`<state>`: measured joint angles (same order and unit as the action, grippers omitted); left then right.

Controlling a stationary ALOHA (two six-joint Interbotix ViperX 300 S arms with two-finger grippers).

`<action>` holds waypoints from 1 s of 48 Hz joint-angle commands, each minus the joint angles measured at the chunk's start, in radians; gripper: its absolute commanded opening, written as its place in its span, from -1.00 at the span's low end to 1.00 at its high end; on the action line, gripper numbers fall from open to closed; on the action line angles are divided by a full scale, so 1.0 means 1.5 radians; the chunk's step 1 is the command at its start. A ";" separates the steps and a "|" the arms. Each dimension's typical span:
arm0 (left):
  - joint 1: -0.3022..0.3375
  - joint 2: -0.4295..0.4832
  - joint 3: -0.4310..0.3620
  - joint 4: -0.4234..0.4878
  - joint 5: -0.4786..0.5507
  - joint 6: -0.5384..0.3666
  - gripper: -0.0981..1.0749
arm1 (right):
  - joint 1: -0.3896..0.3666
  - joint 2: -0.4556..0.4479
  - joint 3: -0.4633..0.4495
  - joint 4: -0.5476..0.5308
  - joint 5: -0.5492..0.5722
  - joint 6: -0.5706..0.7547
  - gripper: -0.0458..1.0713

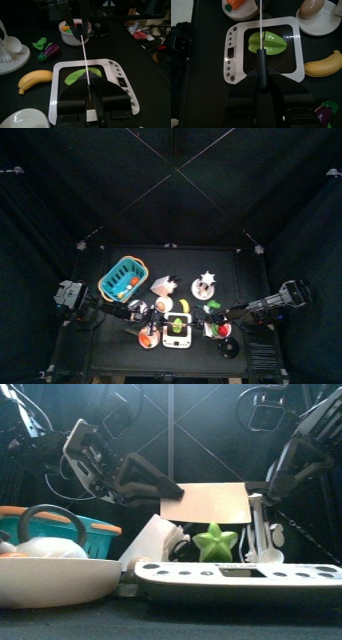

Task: Cut starfruit

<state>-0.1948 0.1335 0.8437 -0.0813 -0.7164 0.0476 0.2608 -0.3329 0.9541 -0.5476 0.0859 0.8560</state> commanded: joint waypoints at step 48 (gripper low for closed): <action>0.010 -0.016 -0.004 0.042 0.002 0.003 -0.08 | 0.001 -0.033 -0.008 -0.034 0.003 -0.005 0.02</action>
<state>-0.1810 0.1120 0.8422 -0.0215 -0.7102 0.0506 0.2577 -0.3728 0.9526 -0.5967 0.0936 0.8483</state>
